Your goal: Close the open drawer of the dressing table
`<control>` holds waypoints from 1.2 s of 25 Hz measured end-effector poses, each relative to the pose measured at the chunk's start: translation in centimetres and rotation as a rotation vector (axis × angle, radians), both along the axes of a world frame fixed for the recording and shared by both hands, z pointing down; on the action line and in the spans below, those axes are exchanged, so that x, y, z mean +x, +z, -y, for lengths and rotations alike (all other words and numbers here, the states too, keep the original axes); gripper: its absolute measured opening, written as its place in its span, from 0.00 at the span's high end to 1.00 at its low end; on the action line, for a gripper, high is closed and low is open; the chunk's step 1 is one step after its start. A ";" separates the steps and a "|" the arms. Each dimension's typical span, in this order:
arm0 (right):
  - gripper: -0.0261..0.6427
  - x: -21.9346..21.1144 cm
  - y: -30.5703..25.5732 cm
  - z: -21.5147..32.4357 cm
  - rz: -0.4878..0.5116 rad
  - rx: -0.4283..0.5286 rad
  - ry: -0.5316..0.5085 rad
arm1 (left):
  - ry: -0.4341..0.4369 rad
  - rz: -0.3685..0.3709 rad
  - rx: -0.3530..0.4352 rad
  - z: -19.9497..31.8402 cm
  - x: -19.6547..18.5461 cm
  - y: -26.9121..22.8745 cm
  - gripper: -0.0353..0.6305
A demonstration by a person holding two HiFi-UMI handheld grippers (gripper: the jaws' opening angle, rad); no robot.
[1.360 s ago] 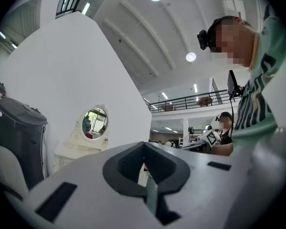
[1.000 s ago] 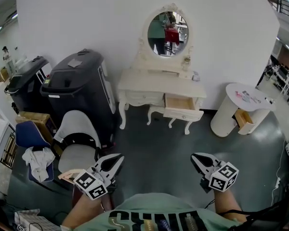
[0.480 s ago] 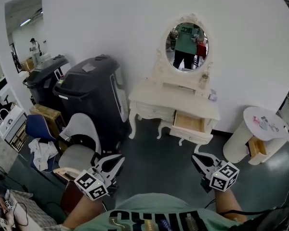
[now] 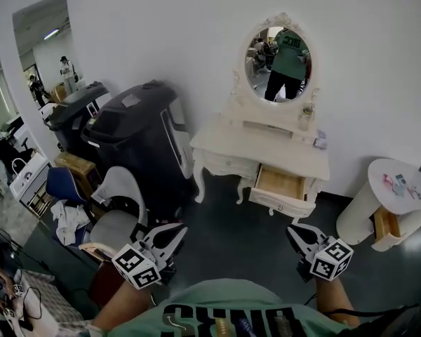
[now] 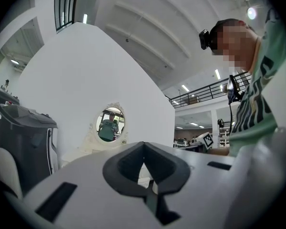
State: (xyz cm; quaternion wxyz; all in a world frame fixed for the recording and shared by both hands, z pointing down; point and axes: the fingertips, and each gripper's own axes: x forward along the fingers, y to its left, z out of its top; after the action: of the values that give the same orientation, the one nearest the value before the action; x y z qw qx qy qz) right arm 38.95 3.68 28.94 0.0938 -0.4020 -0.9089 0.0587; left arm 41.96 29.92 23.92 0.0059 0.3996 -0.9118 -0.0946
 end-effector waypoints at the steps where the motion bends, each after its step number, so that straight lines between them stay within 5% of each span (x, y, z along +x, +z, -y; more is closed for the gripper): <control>1: 0.94 -0.4 0.1 0.4 -0.001 0.001 0.009 | 0.006 0.000 -0.001 0.3 -0.7 -0.1 0.94; 10: 0.94 -5.0 1.3 0.7 -0.018 0.034 0.156 | 0.154 -0.002 0.026 0.0 -8.9 1.6 0.94; 17: 0.94 -12.2 -1.1 -5.8 -0.007 0.069 0.254 | 0.290 0.040 0.013 -5.6 -18.9 0.1 0.94; 30: 0.94 -25.9 -1.4 -16.8 -0.028 0.129 0.226 | 0.308 0.021 0.055 -15.0 -33.2 1.1 0.94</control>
State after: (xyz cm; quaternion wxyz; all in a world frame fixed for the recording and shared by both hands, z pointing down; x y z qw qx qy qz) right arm 13.05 20.47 27.58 0.1251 -0.2891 -0.9490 0.0159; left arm 8.75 44.97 25.05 0.0000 0.5358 -0.8367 -0.1135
